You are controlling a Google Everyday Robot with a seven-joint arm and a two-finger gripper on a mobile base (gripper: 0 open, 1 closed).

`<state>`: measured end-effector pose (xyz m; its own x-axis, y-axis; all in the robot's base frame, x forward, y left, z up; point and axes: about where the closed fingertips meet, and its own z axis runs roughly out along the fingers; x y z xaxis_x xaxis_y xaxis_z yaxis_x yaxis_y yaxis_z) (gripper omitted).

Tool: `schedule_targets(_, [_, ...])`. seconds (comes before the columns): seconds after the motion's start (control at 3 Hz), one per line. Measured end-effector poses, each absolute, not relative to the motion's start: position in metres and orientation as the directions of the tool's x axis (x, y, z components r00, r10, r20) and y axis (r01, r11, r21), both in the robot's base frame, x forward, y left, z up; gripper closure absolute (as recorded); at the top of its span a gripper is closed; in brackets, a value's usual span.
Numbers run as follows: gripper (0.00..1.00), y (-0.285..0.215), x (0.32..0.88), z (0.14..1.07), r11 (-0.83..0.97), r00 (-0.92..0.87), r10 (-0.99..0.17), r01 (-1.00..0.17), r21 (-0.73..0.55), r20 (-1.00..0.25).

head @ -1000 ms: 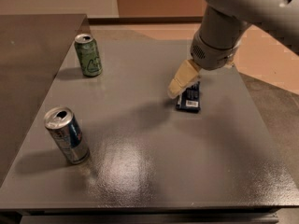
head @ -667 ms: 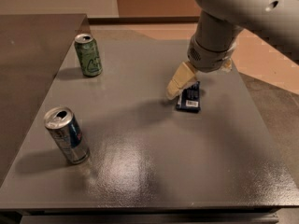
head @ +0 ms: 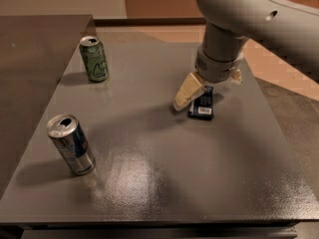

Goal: Move rxbar blueberry near redbull can

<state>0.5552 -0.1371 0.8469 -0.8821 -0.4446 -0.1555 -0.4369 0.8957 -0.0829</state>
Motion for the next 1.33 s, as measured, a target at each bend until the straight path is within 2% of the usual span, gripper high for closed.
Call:
schedule_targets(0.33, [0.00,-0.133,0.554,0.838,0.896,-0.885,-0.444,-0.438,-0.072,-0.137])
schedule_targets(0.67, [0.19,-0.130,0.553,0.831,0.893,-0.885,-0.450,-0.446,-0.060,-0.123])
schedule_targets(1.33, [0.64,-0.127,0.552,0.828,0.892,-0.885,-0.452,-0.451,-0.041,-0.115])
